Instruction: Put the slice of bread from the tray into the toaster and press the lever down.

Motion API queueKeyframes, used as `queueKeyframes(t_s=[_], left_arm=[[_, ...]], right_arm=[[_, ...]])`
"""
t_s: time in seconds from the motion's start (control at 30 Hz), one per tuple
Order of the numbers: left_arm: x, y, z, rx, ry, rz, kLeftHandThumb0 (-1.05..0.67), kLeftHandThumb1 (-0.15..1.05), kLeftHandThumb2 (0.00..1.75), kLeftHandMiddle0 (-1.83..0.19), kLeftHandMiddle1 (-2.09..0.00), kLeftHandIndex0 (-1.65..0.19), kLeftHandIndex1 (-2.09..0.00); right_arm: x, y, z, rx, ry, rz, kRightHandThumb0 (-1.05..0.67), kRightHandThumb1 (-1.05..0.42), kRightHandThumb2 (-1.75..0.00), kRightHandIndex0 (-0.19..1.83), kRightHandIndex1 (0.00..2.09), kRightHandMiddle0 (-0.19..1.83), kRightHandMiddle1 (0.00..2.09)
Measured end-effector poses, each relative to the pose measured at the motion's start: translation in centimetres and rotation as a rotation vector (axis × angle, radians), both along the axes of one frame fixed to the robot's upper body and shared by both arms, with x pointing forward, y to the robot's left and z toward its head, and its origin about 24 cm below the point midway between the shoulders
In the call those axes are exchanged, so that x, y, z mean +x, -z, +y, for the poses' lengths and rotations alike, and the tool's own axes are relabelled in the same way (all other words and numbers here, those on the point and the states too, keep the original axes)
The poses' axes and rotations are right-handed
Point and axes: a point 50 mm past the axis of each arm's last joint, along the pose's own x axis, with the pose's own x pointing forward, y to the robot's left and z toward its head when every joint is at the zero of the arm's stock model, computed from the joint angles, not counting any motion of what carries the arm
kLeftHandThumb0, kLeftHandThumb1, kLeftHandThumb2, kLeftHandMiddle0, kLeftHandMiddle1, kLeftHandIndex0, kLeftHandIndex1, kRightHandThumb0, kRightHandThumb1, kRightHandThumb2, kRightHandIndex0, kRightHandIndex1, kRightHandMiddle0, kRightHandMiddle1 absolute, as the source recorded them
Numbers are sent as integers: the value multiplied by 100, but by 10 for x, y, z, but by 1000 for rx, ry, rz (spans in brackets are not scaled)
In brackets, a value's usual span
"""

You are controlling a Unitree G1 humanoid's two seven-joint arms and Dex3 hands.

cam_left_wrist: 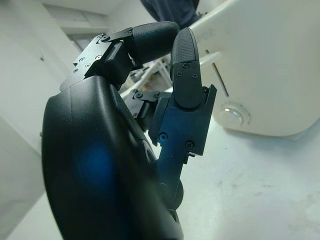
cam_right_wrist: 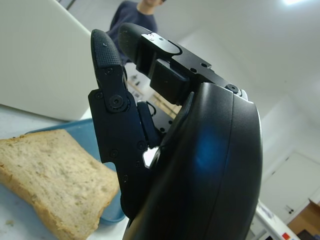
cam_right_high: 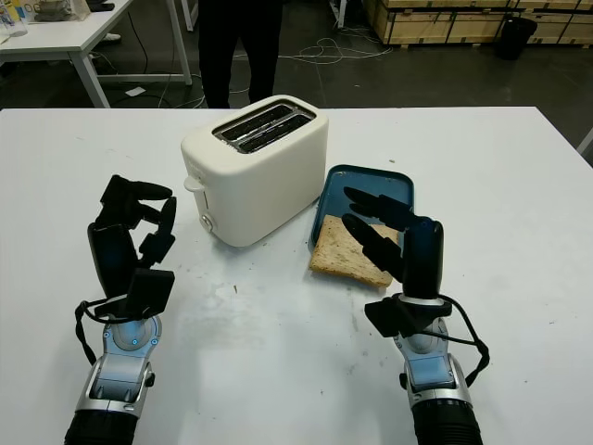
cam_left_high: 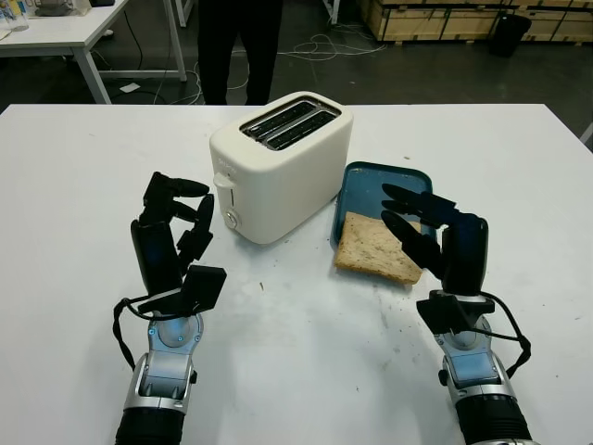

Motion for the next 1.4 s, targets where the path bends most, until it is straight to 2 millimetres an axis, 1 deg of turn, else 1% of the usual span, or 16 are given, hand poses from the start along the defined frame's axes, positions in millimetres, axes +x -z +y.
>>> queueKeyframes(t_s=[0.3,0.37,0.4,0.43,0.47,0.53,0.6,0.67,0.7,0.77,0.87,0.93,1.0,1.13,1.23,1.4], left_arm=[[0,0,-3,1,19,2,-50,92,35,-63,-172,-47,-145],[0,0,-3,0,21,2,-50,92,35,-63,-172,-47,-146],[0,0,-4,-1,21,0,-50,92,35,-63,-173,-47,-146],[0,0,-3,-2,21,-1,-50,92,35,-63,-173,-47,-146],[0,0,-3,-2,20,-2,-51,92,36,-63,-173,-47,-147],[0,0,-3,0,18,-3,-50,92,36,-63,-174,-47,-147],[0,-1,-3,-1,18,-6,-50,92,36,-62,-173,-46,-146],[0,-1,-3,-1,20,-9,-50,92,36,-62,-173,-46,-146],[0,-1,-3,-1,20,-11,-50,92,36,-62,-172,-46,-145],[0,-1,-3,-1,21,-13,-50,92,36,-61,-172,-46,-145],[0,-1,-3,-1,22,-15,-50,92,36,-62,-172,-46,-145],[0,-1,-3,-1,22,-15,-50,92,36,-62,-172,-46,-145],[0,-1,-3,-1,21,-15,-51,92,36,-62,-172,-47,-145],[0,-2,-3,1,16,-17,-51,92,37,-63,-172,-47,-144],[0,-2,-3,1,17,-18,-51,92,37,-63,-171,-48,-144],[0,-2,-3,-1,18,-19,-51,92,37,-64,-172,-48,-145]], right_arm=[[0,1,-1,-5,3,5,-53,-92,-6,108,29,104,0],[-1,1,-1,-40,12,4,-55,-91,-4,101,28,99,0],[-2,1,-2,-93,26,-1,-58,-92,-3,97,26,94,0],[-3,0,-2,-183,42,-13,-61,-92,-3,91,23,90,0],[-5,-2,-3,-267,59,-25,-66,-92,-3,83,19,81,0],[-13,-6,-5,-472,107,-55,-72,-92,-4,72,12,69,0],[-24,-6,-7,-617,135,-51,-77,-92,-3,60,5,57,0],[-35,0,-7,-708,141,-27,-81,-91,-2,52,1,52,0],[-39,3,-6,-742,144,-11,-83,-91,-2,44,1,46,0],[-45,7,-5,-825,156,27,-87,-92,-2,34,0,38,0],[-49,14,-5,-965,184,95,-93,-91,-1,17,0,22,0],[-49,19,-6,-1052,189,172,-96,-90,0,6,0,12,0],[-50,23,-6,-1114,188,226,-96,-88,0,3,0,9,0],[-50,26,-7,-1164,201,248,-95,-89,-1,1,0,5,0],[-50,32,-8,-1194,209,269,-94,-89,0,0,0,3,0],[-42,39,-9,-1227,260,274,-93,-89,0,0,0,5,1]])
